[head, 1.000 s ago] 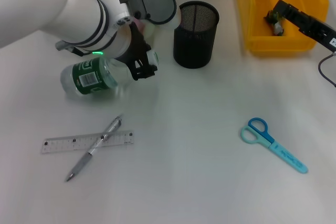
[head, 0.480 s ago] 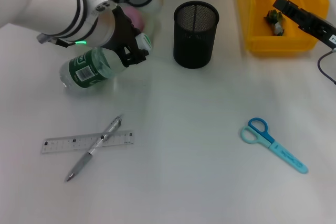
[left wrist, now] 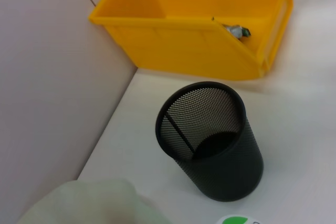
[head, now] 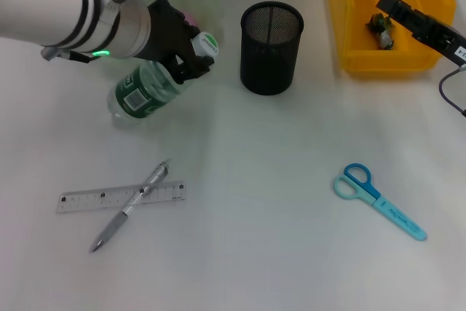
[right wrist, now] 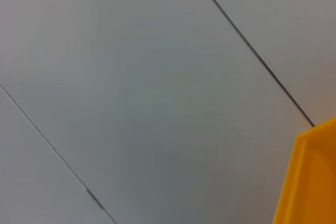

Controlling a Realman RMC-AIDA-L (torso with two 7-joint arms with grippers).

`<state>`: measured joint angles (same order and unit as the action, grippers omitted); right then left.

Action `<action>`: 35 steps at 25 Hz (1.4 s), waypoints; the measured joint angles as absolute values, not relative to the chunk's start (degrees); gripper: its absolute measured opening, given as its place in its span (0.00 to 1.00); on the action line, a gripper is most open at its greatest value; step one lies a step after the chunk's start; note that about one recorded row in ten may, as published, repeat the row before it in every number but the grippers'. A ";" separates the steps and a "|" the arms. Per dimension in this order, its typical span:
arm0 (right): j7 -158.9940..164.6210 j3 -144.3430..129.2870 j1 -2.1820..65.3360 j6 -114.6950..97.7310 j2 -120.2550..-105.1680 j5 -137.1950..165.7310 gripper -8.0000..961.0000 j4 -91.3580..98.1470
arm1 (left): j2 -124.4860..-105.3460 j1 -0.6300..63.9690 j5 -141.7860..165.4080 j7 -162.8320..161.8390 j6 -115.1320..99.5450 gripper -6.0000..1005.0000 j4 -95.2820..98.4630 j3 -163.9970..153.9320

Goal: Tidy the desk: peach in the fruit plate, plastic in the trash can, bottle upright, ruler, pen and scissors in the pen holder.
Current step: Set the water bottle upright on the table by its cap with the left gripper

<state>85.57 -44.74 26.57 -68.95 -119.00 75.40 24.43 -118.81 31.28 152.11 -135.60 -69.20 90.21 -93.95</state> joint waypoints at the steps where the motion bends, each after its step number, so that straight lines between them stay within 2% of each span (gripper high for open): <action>1: 85.56 -44.74 26.60 -68.96 -119.00 75.40 0.49 24.43 | -118.84 31.10 151.89 -135.57 -69.20 0.42 90.26 -93.68; 22: 85.88 -45.17 26.63 -69.18 -119.09 75.41 0.49 24.43 | -118.74 27.20 140.44 -130.36 -67.73 0.42 91.48 -87.29; 23: 85.87 -45.19 26.63 -69.18 -119.09 75.41 0.49 24.43 | -118.75 25.31 137.78 -128.56 -65.48 0.42 91.16 -85.91; 35: 85.88 -45.13 26.63 -68.86 -119.09 75.41 0.49 24.30 | -118.69 21.19 127.29 -123.78 -60.56 0.39 87.36 -82.40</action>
